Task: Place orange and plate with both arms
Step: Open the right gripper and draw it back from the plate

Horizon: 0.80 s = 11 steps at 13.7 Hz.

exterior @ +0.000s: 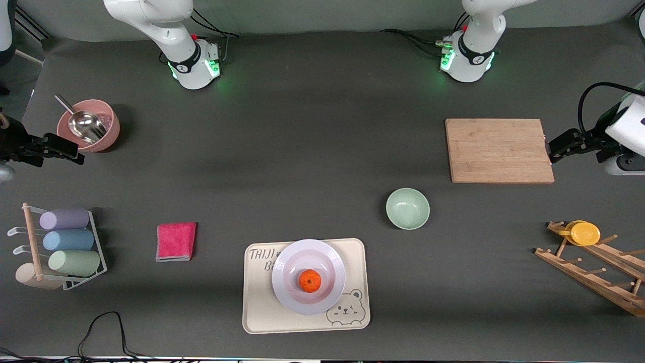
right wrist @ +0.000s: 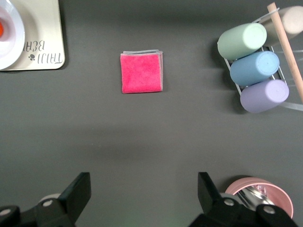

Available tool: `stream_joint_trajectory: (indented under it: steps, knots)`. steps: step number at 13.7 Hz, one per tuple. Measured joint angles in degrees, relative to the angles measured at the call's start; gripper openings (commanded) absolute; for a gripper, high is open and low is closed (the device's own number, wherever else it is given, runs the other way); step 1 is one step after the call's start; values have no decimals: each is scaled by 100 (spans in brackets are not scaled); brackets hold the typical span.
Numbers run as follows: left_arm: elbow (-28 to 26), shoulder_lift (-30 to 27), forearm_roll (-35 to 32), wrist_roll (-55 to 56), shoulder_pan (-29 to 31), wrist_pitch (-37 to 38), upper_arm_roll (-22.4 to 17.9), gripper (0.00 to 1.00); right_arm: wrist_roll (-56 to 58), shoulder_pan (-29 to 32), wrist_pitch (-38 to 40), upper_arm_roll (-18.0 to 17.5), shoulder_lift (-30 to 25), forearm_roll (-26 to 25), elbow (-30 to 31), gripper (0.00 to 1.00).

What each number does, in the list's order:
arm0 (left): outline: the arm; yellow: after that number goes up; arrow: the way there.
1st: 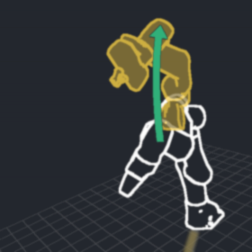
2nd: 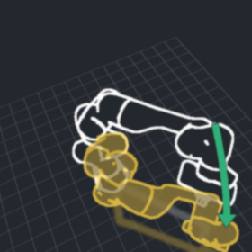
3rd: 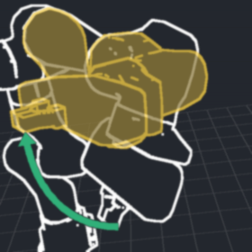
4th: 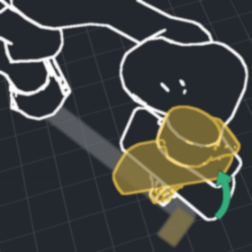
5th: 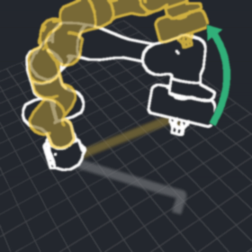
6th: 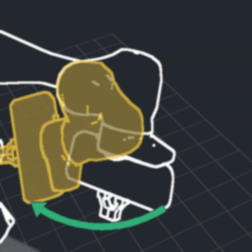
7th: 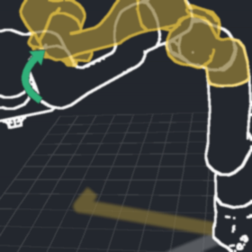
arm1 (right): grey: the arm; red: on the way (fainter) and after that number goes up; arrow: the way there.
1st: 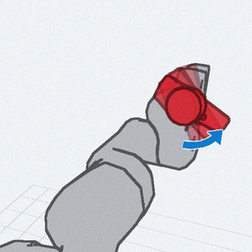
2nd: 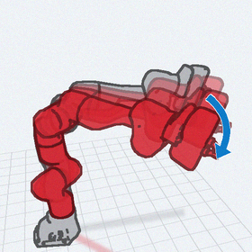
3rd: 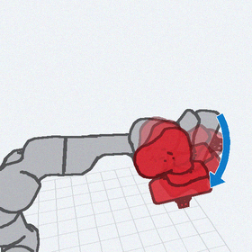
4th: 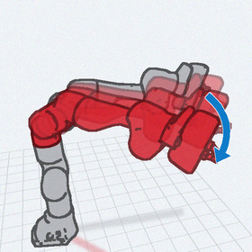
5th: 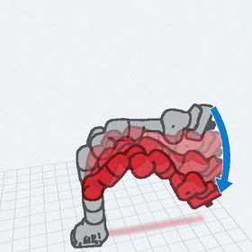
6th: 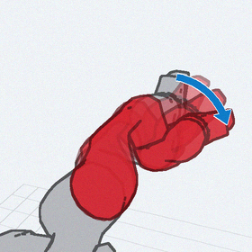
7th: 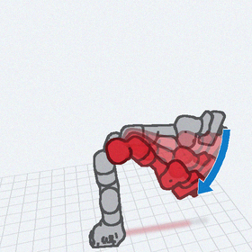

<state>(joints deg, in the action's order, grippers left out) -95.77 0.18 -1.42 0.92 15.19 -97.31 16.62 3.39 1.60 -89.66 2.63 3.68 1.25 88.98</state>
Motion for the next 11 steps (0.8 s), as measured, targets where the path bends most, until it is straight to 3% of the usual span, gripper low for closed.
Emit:
stream_joint_trajectory:
  steps: [11]
  knots:
    - [0,0,0,-8,0,0,0,100,-233,0,0,-3,0,-17,19,100]
